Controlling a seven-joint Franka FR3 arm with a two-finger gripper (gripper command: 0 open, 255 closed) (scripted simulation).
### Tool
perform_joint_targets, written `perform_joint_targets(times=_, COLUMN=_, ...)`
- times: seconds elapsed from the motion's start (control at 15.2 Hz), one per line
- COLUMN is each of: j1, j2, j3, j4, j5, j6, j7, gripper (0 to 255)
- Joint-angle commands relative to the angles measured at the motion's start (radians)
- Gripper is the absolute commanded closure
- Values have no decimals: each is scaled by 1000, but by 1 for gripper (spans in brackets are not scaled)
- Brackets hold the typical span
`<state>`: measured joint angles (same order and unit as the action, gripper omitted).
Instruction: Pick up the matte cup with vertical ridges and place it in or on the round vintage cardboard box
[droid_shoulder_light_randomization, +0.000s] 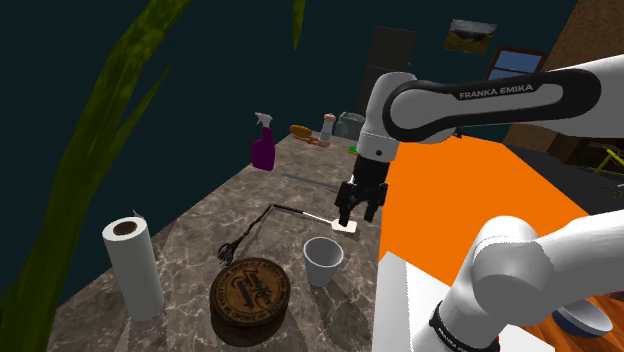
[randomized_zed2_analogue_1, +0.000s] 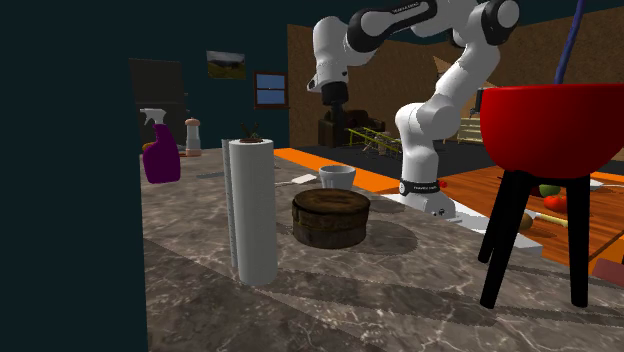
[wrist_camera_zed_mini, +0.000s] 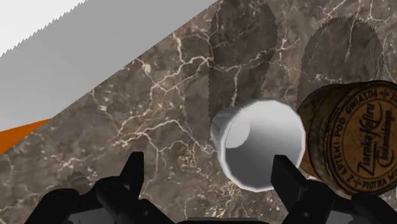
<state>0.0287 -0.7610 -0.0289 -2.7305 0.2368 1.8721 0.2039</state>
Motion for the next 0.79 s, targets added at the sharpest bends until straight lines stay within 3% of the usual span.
perform_joint_targets(times=0.0, j1=16, j2=35, j3=15, j4=-49, j5=48, j6=101, j7=16, gripper=0)
perform_joint_targets(times=0.2, j1=42, j2=100, j3=29, j4=-93, j5=113, j6=229, j7=24, gripper=0)
perform_joint_targets(times=0.73, j1=77, j2=170, j3=49, j4=-153, j5=164, j6=362, j7=5, gripper=0)
